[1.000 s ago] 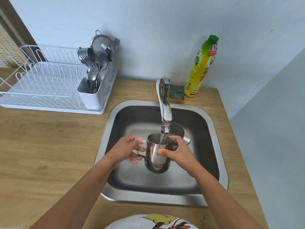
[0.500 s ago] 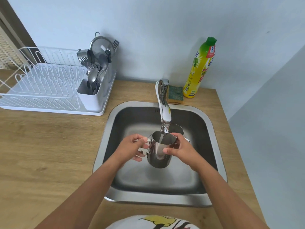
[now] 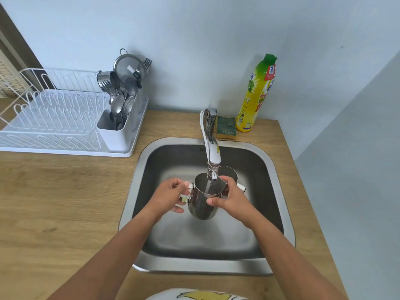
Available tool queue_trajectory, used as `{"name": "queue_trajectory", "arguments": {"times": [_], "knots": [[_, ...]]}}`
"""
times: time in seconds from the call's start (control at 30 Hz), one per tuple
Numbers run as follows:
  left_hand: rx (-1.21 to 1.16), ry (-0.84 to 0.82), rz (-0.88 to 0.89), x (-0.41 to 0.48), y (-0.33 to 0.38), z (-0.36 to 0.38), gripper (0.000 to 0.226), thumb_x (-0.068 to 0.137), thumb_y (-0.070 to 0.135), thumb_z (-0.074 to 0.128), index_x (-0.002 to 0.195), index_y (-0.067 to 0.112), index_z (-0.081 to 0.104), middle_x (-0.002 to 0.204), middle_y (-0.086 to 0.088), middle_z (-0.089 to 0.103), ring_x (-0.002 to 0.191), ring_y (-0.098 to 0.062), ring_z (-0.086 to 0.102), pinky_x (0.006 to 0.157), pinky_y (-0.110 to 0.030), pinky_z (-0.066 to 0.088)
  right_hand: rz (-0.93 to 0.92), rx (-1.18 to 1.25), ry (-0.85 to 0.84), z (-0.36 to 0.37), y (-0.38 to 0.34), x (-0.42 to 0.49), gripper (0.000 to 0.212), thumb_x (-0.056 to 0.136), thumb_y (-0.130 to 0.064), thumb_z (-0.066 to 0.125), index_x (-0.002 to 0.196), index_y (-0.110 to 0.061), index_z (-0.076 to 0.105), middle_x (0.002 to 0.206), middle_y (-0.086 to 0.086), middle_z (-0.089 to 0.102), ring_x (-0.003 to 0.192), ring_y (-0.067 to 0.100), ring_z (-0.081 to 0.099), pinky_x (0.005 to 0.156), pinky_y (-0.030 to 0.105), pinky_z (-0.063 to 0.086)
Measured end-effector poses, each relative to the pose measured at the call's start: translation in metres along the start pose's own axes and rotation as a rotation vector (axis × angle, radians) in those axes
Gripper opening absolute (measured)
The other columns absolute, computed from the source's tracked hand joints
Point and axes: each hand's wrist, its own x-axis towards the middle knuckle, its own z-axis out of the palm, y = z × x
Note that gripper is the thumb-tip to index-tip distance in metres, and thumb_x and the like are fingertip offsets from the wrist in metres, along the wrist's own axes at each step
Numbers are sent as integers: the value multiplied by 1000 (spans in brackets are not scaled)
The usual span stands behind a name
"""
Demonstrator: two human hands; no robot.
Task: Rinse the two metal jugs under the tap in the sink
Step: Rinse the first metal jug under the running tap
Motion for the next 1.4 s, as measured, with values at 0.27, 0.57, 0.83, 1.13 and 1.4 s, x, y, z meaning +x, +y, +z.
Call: {"name": "queue_trajectory", "arguments": {"times": [0.27,0.57,0.83,1.13,1.4], "knots": [[7,-20,25,-3,1,1,24,97,32,57,103,9,63,100,-13,72,80,-29,70,62,-37,62,-13,10,12,-8,-5,0,68,76,-12,82,131,-26,44,121,-6,61,117,16,57,103,35,44],[31,-32,9,0,2,6,19,97,32,57,101,14,63,98,-11,72,77,-29,70,63,-39,62,5,11,23,-11,-1,4,65,76,-14,82,130,-27,46,126,0,61,120,22,57,108,45,43],[56,-52,8,0,0,5,18,97,32,57,100,16,64,96,-12,73,75,-33,72,58,-35,62,26,8,21,-11,2,5,59,80,-16,79,129,-27,47,123,-1,62,120,23,57,106,43,46],[68,-70,10,3,-2,4,18,97,33,57,101,17,65,96,-11,74,75,-33,73,60,-36,62,39,0,18,-14,3,9,66,78,-18,81,133,-25,46,127,1,61,120,23,57,108,48,44],[92,-68,4,3,-5,0,19,96,34,59,104,17,65,95,-9,75,72,-32,73,59,-35,61,47,34,0,-8,9,8,61,78,-16,81,130,-23,48,122,1,64,118,23,59,104,40,47]]}}
